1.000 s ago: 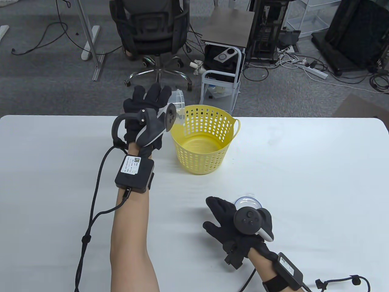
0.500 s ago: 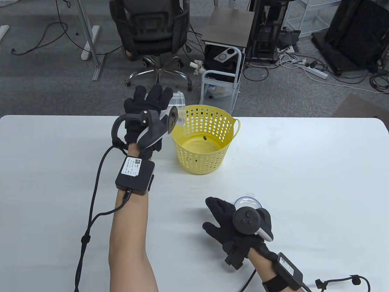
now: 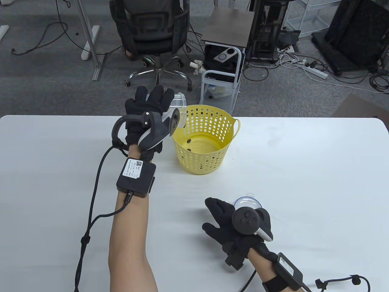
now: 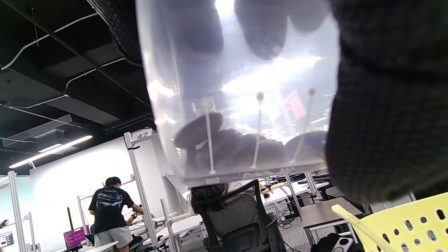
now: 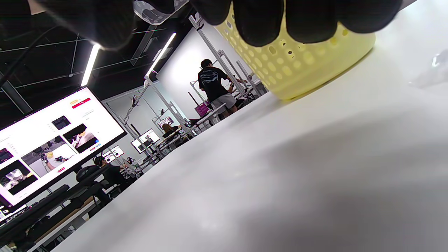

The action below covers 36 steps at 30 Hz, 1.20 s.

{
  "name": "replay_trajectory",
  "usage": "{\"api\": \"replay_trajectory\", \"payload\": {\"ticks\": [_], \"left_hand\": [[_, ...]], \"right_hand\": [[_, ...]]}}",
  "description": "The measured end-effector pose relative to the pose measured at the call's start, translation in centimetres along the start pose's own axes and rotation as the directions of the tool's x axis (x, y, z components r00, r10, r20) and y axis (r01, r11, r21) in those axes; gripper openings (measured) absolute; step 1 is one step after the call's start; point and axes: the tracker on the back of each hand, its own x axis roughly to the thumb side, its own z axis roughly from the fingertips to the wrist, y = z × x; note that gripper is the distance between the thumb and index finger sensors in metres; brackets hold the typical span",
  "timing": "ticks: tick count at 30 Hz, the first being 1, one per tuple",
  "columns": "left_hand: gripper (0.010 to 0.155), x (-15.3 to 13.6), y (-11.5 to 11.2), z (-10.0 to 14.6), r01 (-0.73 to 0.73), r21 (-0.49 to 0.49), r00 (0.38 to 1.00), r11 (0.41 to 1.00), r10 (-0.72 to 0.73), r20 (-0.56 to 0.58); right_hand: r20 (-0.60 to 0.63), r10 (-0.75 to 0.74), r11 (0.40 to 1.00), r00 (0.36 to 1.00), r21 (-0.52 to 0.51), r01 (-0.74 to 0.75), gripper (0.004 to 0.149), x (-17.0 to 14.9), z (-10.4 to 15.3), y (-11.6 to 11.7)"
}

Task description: Pour Go stones into a laundry basket

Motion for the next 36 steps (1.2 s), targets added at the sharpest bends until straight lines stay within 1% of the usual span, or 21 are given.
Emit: {"api": "replay_trajectory", "payload": {"ticks": [11,21,36], "left_hand": [[0.127,0.38,-0.08,0.21,0.037,-0.001,0.999,0.999,-0.037,0.006],[0.127,0.94,-0.23,0.29,0.041,-0.006,0.999,0.999,-0.040,0.013],[0.127,0.61,-0.08,0.17,0.036,0.000,0.999,0.999,-0.036,0.010]], "right_hand": [[0.004,0.005,1.000,1.000,0.006,-0.005,0.080,0.05,-0.02,0.05],[0.004,0.007,1.000,1.000,0.010,-0.007,0.080,0.07,-0.02,0.06],[-0.004,0.008,1.000,1.000,0.019,-0.008,0.080,0.04,-0.02,0.09]]}}
